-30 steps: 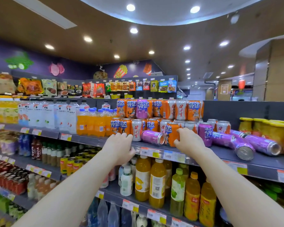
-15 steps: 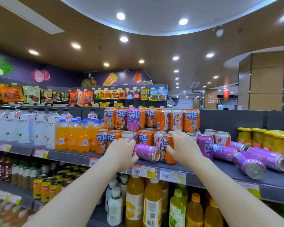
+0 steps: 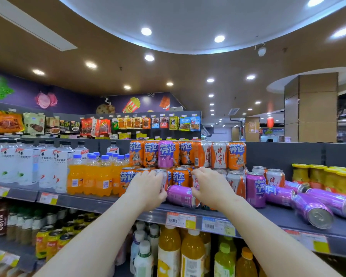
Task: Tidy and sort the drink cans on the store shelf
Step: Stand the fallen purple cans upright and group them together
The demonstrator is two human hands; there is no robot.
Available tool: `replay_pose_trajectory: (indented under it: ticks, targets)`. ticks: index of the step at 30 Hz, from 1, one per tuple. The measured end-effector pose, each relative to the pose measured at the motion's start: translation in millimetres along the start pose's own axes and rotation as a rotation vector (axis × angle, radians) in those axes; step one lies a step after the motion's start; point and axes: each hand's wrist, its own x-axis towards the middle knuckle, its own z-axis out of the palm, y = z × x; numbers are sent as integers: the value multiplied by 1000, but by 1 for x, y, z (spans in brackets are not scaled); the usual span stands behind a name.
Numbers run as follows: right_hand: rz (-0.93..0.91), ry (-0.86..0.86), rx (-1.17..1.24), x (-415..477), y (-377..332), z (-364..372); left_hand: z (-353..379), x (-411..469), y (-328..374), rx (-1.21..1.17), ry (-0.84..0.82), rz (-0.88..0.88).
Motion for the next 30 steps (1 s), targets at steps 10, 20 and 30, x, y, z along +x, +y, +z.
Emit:
replay_pose_trajectory:
  ticks: [10,20,30]
  targets:
    - [61,-143,-72,27,-48,20,11,3,-39,25,30,53]
    - [246,-286,-138,54,-72,45,25,18,-74,-44,101,110]
    - [355,-319,-65,53,-63,63,48,25,-90,-214,211,139]
